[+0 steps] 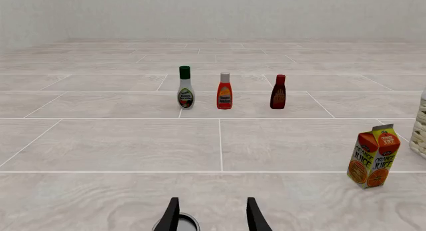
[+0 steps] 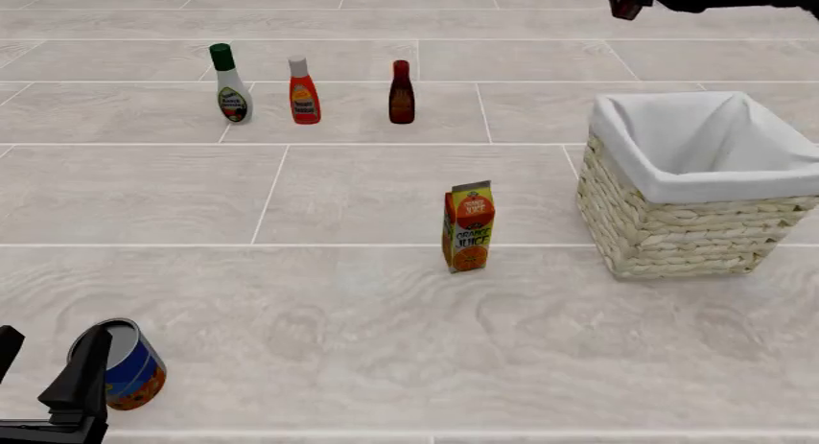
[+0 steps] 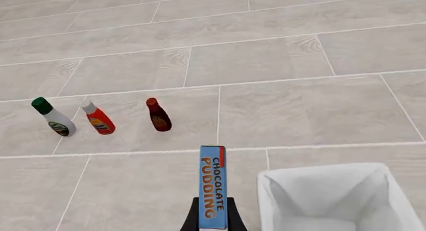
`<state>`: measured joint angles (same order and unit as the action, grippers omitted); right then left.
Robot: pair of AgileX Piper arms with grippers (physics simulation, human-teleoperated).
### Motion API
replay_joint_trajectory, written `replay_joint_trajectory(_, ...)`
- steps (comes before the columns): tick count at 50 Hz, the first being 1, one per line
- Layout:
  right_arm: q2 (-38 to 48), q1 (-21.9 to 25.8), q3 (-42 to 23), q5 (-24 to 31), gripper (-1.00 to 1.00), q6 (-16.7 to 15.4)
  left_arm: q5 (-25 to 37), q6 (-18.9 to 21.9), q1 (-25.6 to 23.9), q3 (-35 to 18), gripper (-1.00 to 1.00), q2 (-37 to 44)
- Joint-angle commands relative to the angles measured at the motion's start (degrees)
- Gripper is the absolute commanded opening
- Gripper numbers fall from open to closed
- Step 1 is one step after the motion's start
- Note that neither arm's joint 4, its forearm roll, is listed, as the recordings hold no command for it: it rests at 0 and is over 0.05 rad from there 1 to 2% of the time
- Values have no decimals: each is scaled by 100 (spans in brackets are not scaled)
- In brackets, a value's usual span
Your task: Pick the chocolate pudding and place it in the basket.
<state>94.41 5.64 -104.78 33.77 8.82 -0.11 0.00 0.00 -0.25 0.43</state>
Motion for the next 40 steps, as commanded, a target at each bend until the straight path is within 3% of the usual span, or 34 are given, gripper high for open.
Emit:
replay_joint_trajectory(1, -147, -332, 73, 99, -100, 100, 0, 0, 0, 0, 100, 0)
replay_joint_trajectory(32, -310, -1198, 204, 201, -100, 369, 0, 0, 0, 0, 100, 0)
replay_joint_trajectory(40, -216, -1366, 100, 267, -100, 565, 0, 0, 0, 0, 100, 0)
